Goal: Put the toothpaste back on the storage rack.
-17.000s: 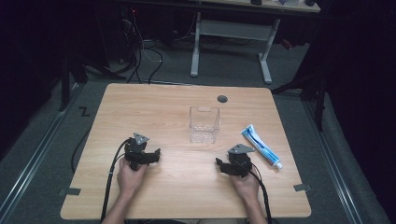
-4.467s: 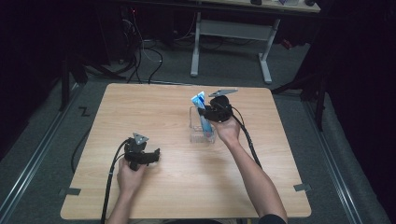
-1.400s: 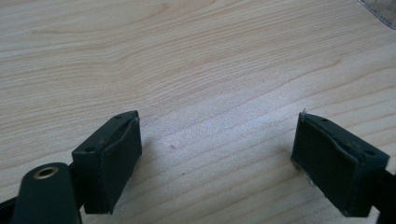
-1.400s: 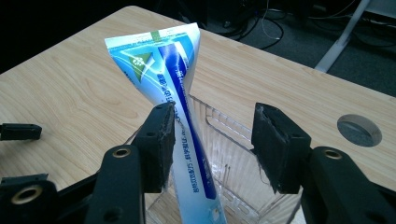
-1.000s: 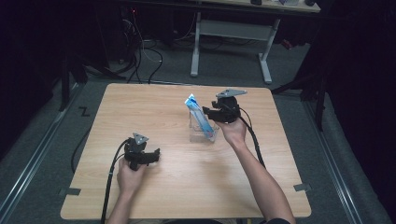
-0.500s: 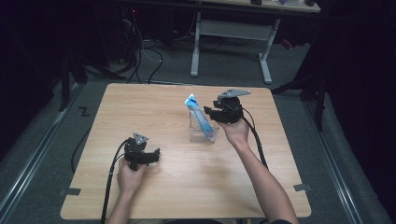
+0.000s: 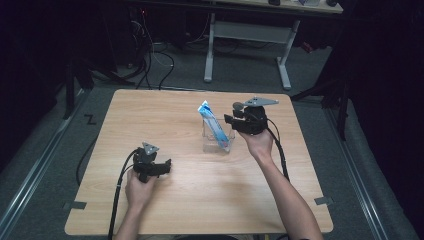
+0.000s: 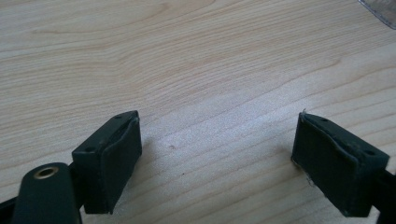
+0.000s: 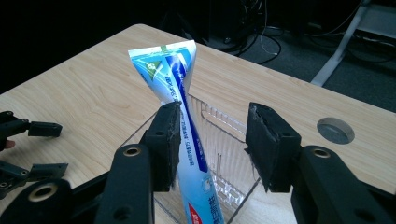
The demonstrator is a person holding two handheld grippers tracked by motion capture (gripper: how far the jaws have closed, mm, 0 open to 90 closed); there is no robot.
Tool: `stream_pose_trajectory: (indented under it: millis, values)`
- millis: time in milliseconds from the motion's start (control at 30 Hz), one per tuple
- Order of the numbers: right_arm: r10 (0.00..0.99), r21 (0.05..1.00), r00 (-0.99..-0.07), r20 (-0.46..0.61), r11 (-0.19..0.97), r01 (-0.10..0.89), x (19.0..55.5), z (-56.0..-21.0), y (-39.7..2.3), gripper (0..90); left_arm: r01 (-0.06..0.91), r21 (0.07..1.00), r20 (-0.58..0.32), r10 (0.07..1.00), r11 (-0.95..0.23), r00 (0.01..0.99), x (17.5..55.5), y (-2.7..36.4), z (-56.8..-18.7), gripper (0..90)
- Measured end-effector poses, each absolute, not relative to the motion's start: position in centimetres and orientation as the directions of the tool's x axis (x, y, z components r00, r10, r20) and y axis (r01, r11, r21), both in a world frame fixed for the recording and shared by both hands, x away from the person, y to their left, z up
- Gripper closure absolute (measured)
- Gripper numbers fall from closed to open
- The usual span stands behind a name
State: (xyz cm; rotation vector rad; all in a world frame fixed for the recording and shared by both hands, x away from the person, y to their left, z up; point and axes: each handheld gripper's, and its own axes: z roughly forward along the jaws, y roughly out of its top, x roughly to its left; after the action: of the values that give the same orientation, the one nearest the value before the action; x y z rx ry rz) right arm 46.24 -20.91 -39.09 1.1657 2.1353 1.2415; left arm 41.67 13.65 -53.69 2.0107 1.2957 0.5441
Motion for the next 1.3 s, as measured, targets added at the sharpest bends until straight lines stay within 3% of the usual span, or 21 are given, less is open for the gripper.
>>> stream_pose_trajectory:
  millis: [1300]
  values:
    - [0.836,0.879,-0.544,0.068,0.208,0.430,43.1,-37.6,-25.0,56.6,0.626,0.729,-0.014,0.908,-0.277,0.418,41.7,13.6,-53.7,16.0]
